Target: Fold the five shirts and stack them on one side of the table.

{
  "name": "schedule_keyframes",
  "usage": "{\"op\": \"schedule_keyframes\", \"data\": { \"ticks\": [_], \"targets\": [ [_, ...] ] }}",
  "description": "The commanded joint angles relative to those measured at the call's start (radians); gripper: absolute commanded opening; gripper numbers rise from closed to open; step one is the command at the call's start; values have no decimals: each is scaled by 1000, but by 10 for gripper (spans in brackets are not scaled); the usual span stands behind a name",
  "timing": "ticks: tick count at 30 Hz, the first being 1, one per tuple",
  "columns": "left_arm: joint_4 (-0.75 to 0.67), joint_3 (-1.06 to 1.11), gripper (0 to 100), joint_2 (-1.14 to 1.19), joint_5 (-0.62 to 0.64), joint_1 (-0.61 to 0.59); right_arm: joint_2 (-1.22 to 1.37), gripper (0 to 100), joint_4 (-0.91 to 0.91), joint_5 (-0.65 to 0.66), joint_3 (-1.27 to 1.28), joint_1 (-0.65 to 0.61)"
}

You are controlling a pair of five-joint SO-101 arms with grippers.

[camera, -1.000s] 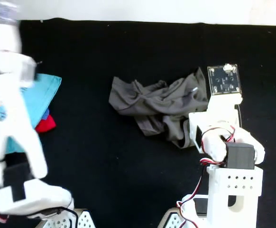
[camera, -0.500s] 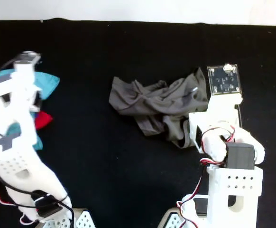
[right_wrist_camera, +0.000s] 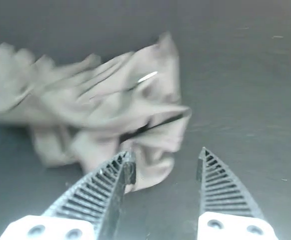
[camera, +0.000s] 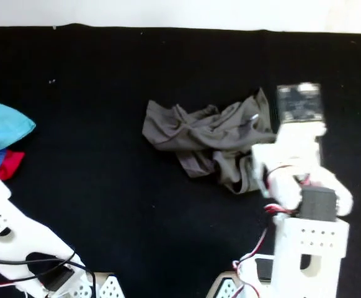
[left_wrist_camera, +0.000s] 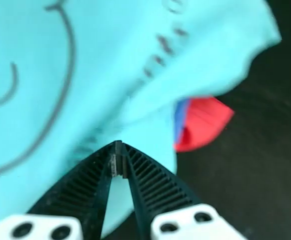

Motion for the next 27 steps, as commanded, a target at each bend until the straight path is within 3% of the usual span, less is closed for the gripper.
{"op": "schedule_keyframes", "data": {
  "ticks": [1,5,8,12,17,22,27],
  "targets": [
    [150,-166,14,-16,0,93,4,203,-31,9,-151,160],
    [166,-294,24,-18,98,231,4,203,-35,11,-248,280],
    [166,-317,101,-18,147,383,4,229,-28,11,-259,314],
    [166,-312,203,-12,244,615,4,302,30,11,-257,317],
    [161,-314,211,-7,342,954,-7,284,41,11,-259,341],
    [41,-312,214,39,460,1222,-7,281,58,9,-255,424],
    [-117,-318,215,183,580,1349,-7,281,124,9,-263,438]
  ]
}}
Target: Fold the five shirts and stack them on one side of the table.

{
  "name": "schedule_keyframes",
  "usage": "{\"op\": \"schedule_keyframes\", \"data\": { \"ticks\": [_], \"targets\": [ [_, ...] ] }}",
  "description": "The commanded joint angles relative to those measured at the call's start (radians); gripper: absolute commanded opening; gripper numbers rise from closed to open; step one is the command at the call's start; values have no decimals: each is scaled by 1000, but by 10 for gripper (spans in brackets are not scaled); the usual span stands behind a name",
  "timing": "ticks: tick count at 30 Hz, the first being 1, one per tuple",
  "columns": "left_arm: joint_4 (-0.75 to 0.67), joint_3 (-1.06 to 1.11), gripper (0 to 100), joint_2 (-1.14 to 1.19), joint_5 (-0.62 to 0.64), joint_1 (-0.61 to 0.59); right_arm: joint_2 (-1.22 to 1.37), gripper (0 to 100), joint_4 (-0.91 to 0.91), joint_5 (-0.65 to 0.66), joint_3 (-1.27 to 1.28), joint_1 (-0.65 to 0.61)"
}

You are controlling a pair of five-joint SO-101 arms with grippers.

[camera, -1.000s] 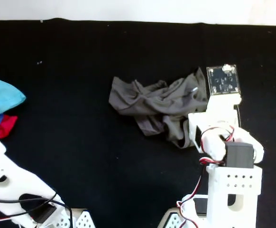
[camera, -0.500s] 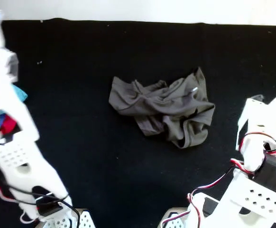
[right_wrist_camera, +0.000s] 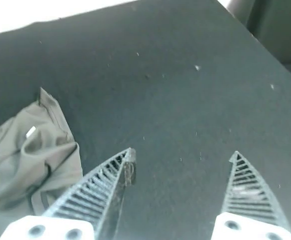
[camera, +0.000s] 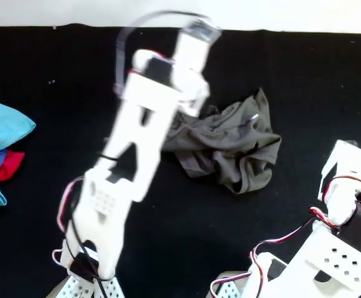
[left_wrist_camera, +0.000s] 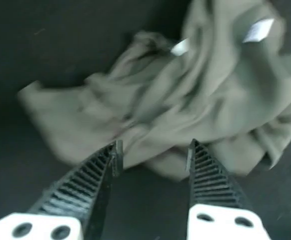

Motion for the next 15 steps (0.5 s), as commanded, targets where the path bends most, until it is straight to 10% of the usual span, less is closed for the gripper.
{"op": "schedule_keyframes", "data": {
  "ticks": [1,15],
  "targets": [
    [-118,-38,215,68,81,82,-7,281,47,9,-50,16],
    [-338,-33,282,194,249,205,-7,281,134,11,-50,16]
  ]
}}
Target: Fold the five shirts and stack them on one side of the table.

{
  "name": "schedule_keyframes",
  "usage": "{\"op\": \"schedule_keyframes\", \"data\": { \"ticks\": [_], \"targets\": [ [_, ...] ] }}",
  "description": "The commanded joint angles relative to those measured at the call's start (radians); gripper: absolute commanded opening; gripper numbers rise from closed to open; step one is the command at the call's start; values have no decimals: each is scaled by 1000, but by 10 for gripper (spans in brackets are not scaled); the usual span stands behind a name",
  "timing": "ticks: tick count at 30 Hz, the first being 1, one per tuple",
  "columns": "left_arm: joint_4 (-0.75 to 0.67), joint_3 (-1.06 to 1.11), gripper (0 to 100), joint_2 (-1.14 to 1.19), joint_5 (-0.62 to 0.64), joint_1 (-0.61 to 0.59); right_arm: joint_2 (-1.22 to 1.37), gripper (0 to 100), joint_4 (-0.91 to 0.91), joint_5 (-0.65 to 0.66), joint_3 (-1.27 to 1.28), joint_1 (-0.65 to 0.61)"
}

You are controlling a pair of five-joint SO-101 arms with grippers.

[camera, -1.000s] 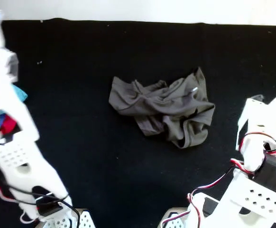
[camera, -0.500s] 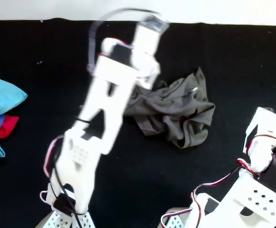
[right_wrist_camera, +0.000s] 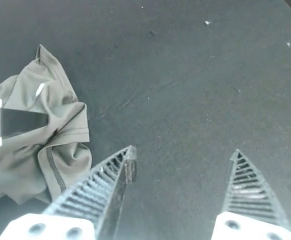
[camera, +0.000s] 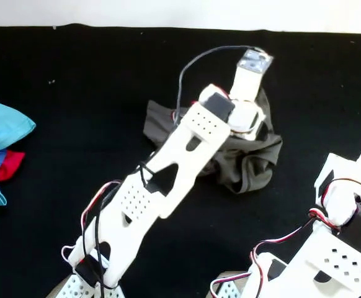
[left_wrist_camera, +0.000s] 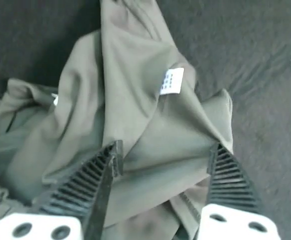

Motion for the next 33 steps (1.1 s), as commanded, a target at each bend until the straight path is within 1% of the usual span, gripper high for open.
{"op": "schedule_keyframes", "data": {
  "ticks": [1,3,5,7,8,9,11,17,19,21,23,26,29,33],
  "targets": [
    [-46,-38,274,42,-40,-12,-7,281,2,11,-51,13],
    [-41,-38,237,88,-135,-27,-7,281,2,11,-51,13],
    [-21,-38,159,119,-221,-54,-7,281,2,11,-51,12],
    [20,-41,29,122,-250,-97,-7,281,2,11,-48,7],
    [41,-50,0,111,-250,-124,-7,281,2,11,-45,5],
    [74,-62,24,99,-250,-151,-7,281,1,11,-45,5],
    [135,-96,4,73,-250,-205,-7,281,-4,11,-45,4],
    [371,-266,9,-13,-253,-392,-7,281,-7,8,-45,4],
    [446,-331,9,-41,-255,-456,-7,281,-7,6,-44,-15],
    [485,-369,9,-67,-282,-518,-4,281,-2,5,-44,-51],
    [486,-369,9,-107,-324,-584,1,281,-1,5,-44,-107],
    [488,-340,8,-189,-353,-687,4,281,-4,5,-31,-208],
    [488,-220,8,-280,-397,-786,5,281,-19,3,33,-335],
    [486,35,8,-363,-466,-886,5,284,-114,3,196,-529]
  ]
}}
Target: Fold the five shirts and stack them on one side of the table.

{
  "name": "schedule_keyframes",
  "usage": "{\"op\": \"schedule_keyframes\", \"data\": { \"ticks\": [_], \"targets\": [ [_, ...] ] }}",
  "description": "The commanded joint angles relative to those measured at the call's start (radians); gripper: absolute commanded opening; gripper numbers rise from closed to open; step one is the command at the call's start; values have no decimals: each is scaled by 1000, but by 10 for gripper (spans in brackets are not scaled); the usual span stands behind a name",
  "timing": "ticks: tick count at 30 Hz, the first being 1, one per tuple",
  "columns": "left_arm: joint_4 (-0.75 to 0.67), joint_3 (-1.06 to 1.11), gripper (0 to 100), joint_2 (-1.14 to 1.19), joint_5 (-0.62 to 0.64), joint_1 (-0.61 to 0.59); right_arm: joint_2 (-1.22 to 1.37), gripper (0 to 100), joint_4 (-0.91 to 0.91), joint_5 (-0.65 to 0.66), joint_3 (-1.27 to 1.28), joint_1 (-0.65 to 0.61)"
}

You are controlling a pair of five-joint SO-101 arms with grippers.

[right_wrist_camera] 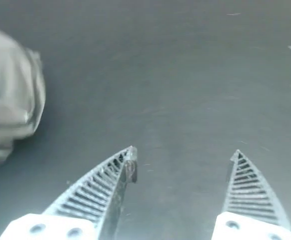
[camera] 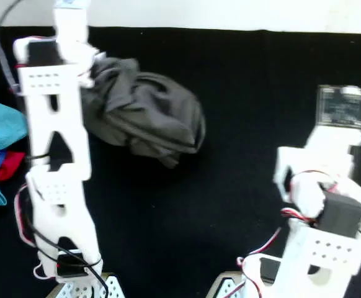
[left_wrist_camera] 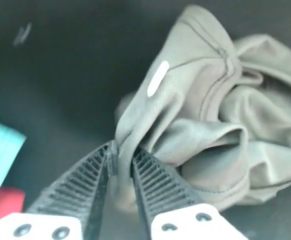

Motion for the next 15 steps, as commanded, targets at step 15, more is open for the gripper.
{"op": "schedule_keyframes", "data": {
  "ticks": [15],
  "targets": [
    [6,338,23,-117,-55,-130,731,372,-354,-187,-102,-644]
  ]
}}
